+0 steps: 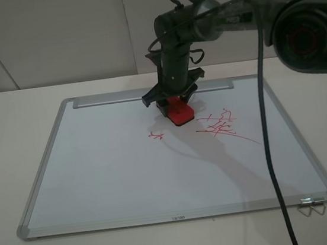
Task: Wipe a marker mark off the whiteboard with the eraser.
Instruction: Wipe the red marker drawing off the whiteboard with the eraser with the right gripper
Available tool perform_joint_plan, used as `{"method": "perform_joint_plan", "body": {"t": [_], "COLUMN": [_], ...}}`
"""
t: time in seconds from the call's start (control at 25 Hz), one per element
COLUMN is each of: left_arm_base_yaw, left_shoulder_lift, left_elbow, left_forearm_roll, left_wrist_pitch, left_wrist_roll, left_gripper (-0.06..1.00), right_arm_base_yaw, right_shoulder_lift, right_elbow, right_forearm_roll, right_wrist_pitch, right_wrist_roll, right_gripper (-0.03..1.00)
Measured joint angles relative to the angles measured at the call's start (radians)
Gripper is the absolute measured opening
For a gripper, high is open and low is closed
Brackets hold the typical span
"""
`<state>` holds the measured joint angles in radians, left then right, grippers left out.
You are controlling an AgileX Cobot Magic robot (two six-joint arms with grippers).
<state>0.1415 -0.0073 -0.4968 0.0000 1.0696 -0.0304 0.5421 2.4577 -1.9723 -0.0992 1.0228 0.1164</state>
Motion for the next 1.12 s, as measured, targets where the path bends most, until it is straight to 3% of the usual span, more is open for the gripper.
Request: {"method": "perform_joint_plan", "body": {"t": [0.72, 1.12], "left_arm_base_yaw": [0.0, 0.0], "left_shoulder_lift": [0.0, 0.0], "left_elbow": [0.0, 0.0], "left_forearm_roll": [0.0, 0.0], "left_wrist_pitch": [0.0, 0.0], "left_wrist_roll": [0.0, 0.0], "left_gripper": [0.77, 0.77], "right_arm_base_yaw": [0.243, 0.259], "right_shoulder_lift": [0.0, 0.0], "right_elbow": [0.0, 0.009], "right_forearm_roll": [0.044, 0.045], "right_wrist_pitch": [0.005, 0.009], "right_wrist_roll": [-0.003, -0.003], "right_gripper": [0.5, 0.5]}}
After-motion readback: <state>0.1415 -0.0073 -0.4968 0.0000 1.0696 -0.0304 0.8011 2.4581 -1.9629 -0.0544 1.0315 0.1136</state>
